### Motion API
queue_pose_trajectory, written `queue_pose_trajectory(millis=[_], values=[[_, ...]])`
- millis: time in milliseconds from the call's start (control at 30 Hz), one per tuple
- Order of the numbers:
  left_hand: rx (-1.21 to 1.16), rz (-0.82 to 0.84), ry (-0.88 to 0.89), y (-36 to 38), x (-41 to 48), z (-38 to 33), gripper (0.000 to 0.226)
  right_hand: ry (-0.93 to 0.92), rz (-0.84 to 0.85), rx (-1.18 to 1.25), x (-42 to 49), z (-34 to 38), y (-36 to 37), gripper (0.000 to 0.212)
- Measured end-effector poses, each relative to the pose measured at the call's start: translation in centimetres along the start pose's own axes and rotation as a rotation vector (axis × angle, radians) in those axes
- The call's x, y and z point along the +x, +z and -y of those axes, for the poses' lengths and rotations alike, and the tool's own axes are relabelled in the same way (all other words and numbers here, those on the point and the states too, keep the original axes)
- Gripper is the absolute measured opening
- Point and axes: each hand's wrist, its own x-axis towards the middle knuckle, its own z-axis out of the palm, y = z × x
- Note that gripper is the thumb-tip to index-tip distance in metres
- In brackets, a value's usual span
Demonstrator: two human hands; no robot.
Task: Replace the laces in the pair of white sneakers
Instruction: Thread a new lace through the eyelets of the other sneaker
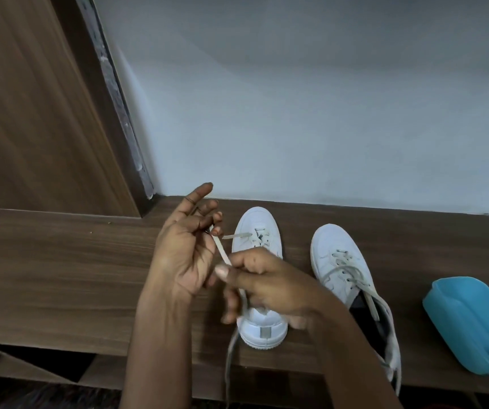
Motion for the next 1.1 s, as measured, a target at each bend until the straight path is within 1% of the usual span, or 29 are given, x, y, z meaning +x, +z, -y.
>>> queue_pose_trajectory(millis=[67,133,233,300,400,567,633,700,733,767,833,867,900,933,967,1000,1033,1067,1100], values=[[0.047,-0.051,0.037,-0.8,0.1,-0.6,0.050,0.012,-0.067,0.030,-1.0,0.4,-1.9,0.028],[0.112,-0.121,0.051,-1.8,0.3,-0.8,0.049,-0.030,-0.210,0.062,-2.2,0.5,-4.5,0.030],[0.259,-0.212,0.065,-3.4,0.9,-0.3,0.050,-0.098,-0.430,0.228,-3.6,0.0,-7.6,0.032],[0.363,-0.264,0.058,-4.2,1.3,0.4,0.052,-0.113,-0.535,0.275,-4.1,-0.5,-8.6,0.033],[0.462,-0.332,0.062,-5.1,1.8,1.1,0.055,-0.158,-0.646,0.328,-4.3,-0.8,-9.5,0.033],[0.535,-0.477,0.084,-7.5,2.6,1.5,0.055,-0.364,-0.793,0.624,-5.5,-0.4,-11.0,0.029],[0.591,-0.497,0.064,-7.9,2.7,2.0,0.055,-0.433,-0.849,0.667,-5.9,-0.5,-11.5,0.028],[0.658,-0.493,-0.003,-8.3,3.0,2.6,0.053,-0.448,-0.888,0.636,-5.8,-0.7,-11.5,0.026],[0.739,-0.488,-0.027,-8.8,3.2,3.0,0.049,-0.425,-0.902,0.582,-5.6,-0.8,-11.2,0.026],[0.899,-0.485,-0.040,-9.0,3.2,3.4,0.043,-0.381,-0.910,0.496,-5.3,-0.9,-10.9,0.024],[1.395,-0.530,-0.061,-8.3,2.2,3.8,0.018,-0.264,-0.884,0.260,-4.4,-1.0,-9.9,0.023],[1.638,-0.600,-0.064,-7.4,1.4,4.0,0.019,-0.217,-0.842,0.148,-3.9,-1.0,-9.2,0.025],[1.802,-0.665,-0.048,-6.4,0.9,4.1,0.027,-0.180,-0.787,0.062,-3.4,-0.8,-8.5,0.028],[1.866,-0.697,0.038,-5.1,0.3,3.7,0.033,-0.145,-0.724,0.001,-3.0,-0.6,-7.8,0.031],[1.835,-0.654,0.187,-3.8,0.0,3.1,0.035,-0.111,-0.661,-0.047,-2.6,-0.4,-7.2,0.031],[1.735,-0.516,0.312,-3.0,0.0,2.6,0.035,-0.082,-0.602,-0.099,-2.3,-0.2,-6.6,0.028],[1.571,-0.321,0.367,-2.3,0.1,2.0,0.035,-0.068,-0.549,-0.155,-2.0,0.0,-6.0,0.022],[1.388,-0.115,0.335,-1.6,0.1,1.6,0.035,-0.065,-0.505,-0.199,-1.6,0.0,-5.5,0.015],[1.223,0.080,0.259,-0.8,0.0,1.5,0.035,-0.074,-0.470,-0.213,-1.3,0.1,-5.0,0.008]])
